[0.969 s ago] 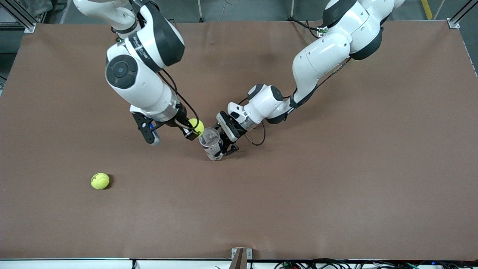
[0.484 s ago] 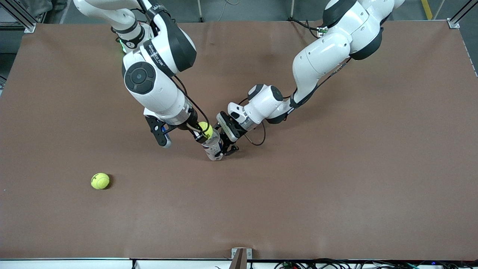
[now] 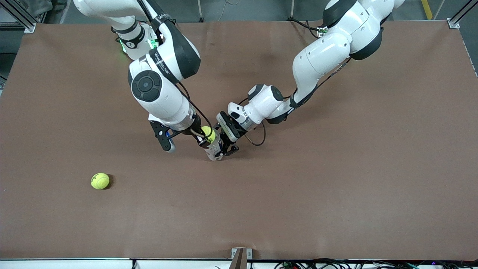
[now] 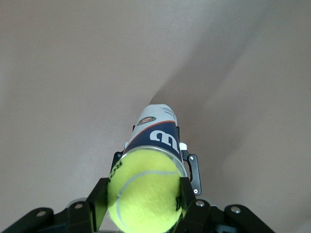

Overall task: Insert tennis ball vertically with right arm
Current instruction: 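Carry the ball with the right gripper over the can's open rim, then open the right gripper to drop the ball into the can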

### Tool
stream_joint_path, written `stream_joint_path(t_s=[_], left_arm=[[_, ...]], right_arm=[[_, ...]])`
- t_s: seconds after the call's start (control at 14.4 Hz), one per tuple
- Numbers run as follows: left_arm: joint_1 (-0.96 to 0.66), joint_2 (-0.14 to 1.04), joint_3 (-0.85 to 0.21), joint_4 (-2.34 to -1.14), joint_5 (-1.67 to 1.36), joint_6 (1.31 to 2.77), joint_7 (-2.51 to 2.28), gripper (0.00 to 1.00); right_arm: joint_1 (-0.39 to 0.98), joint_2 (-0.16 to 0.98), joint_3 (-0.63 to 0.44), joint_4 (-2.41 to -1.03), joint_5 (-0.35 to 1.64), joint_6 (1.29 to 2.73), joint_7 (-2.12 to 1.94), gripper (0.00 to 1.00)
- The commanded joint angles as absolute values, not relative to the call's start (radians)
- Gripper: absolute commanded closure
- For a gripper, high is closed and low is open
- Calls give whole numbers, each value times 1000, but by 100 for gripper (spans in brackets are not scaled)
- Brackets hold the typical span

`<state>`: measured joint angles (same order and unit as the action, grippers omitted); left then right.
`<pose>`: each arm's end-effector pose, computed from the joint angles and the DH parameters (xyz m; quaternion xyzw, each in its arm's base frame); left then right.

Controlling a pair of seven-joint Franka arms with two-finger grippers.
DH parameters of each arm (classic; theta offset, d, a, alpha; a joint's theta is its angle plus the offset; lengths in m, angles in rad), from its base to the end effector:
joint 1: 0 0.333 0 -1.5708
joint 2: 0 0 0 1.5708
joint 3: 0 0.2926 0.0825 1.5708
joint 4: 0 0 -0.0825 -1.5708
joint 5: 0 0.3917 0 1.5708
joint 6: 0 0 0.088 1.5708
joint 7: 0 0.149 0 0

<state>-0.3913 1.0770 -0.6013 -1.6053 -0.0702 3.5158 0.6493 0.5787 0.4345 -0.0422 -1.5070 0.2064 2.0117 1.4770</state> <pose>0.4929 -0.5546 0.1354 0.7666 -0.4269 0.4121 0.2455 0.5829 0.3735 0.3580 -0.8695 0.4850 0.0537 0.0757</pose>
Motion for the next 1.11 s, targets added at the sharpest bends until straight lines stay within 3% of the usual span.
stream_joint_path(t_s=[0.0,0.28,0.42,0.48,0.62,0.69,0.76,0.9,1.04], left_arm=[[-403,1086,-598,-1586,-74,3536,649,31],[-400,1086,-597,-1586,-71,3536,650,31],[-402,1086,-597,-1586,-72,3536,650,31],[-400,1085,-597,-1586,-72,3536,650,31],[-400,1085,-597,-1586,-72,3536,650,31],[-399,1085,-598,-1586,-72,3536,650,30],[-397,1085,-597,-1586,-71,3537,650,30],[-399,1083,-598,-1586,-72,3537,650,30],[-396,1083,-597,-1586,-71,3537,650,30]], right_arm=[[595,457,-54,-1482,209,2016,1496,98],[614,465,-55,-1482,209,2033,1496,96],[617,466,-54,-1482,209,2033,1496,91],[617,466,-55,-1482,209,2031,1496,84],[615,466,-54,-1482,209,2031,1493,61],[615,466,-54,-1482,209,2029,1491,45],[615,466,-54,-1482,209,2029,1493,23],[615,465,-54,-1482,209,2029,1491,10],[611,465,-54,-1482,209,2028,1486,9]])
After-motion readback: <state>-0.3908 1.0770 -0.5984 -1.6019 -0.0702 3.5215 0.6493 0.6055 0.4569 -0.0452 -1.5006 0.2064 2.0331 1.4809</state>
